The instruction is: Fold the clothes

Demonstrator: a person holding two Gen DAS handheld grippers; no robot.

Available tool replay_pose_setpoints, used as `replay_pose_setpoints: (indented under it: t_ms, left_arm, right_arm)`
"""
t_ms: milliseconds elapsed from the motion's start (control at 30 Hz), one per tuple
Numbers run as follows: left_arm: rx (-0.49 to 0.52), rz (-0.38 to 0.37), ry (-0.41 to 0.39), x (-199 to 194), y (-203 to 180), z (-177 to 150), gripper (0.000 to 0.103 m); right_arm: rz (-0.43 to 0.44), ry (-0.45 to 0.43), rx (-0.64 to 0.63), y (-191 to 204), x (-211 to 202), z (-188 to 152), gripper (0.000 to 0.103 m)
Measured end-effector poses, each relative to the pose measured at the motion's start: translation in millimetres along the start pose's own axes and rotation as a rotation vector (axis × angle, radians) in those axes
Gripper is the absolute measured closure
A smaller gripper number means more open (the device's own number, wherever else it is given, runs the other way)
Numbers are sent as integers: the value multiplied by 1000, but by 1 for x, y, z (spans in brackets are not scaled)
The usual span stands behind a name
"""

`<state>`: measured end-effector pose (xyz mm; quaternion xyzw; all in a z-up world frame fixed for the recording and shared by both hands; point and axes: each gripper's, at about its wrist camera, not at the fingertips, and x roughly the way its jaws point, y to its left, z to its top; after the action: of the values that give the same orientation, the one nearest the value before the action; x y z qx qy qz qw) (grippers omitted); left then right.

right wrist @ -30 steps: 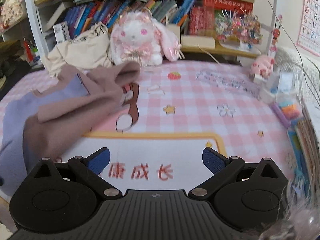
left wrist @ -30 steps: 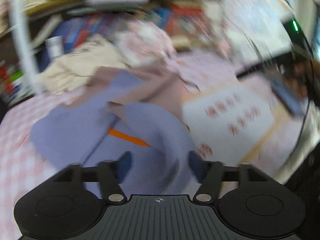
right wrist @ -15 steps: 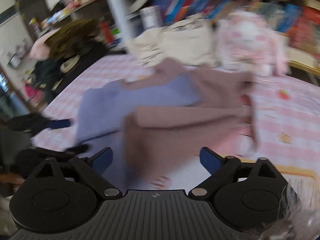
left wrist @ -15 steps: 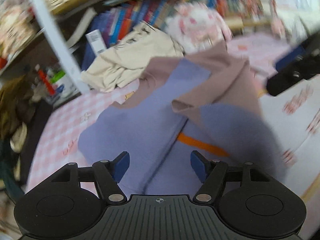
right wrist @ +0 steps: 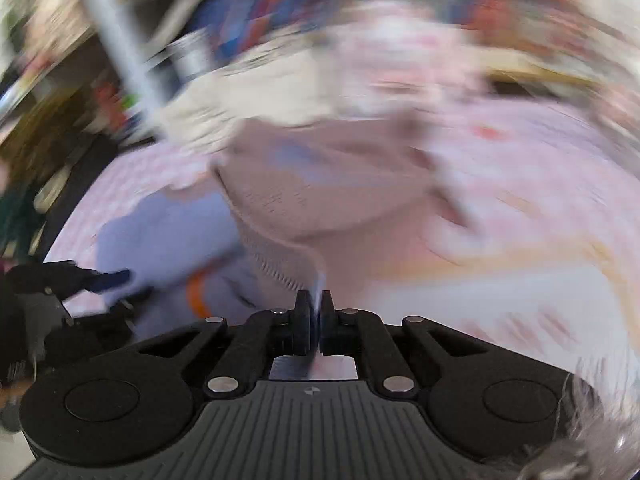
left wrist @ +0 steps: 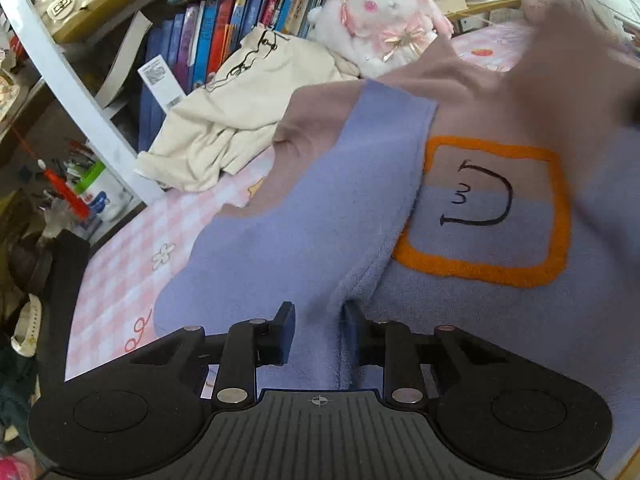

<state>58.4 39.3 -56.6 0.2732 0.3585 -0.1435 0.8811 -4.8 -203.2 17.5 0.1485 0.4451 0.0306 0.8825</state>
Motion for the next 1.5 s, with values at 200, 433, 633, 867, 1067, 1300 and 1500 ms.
replay_pose_setpoints:
  t_ms: [200, 433, 633, 867, 1067, 1300, 1500]
  left_arm:
    - [120, 29, -29, -1, -14, -9, 72]
    - [168, 106, -7, 8, -35, 8, 70]
    - [155, 158, 31, 13, -40, 14, 69]
    - [136, 135, 45, 23, -38, 24, 85]
    - [219, 128, 4, 44, -65, 55, 89]
    - [357, 139, -47, 40, -101, 79, 78]
    - [420, 81, -130, 26, -132, 98, 70]
  right_arm:
    - [52, 323, 101, -38, -28, -64, 95]
    - [-128, 33, -203, -57, -47, 12, 44]
    - [-217, 117, -351, -76, 54, 59, 54]
    - [-84, 177, -252, -89, 61, 45, 93]
    - [-65, 185, -194, -76, 17, -17, 94]
    - [-159, 131, -206, -61, 3, -45, 92]
    - [-224, 97, -291, -52, 10, -47, 87]
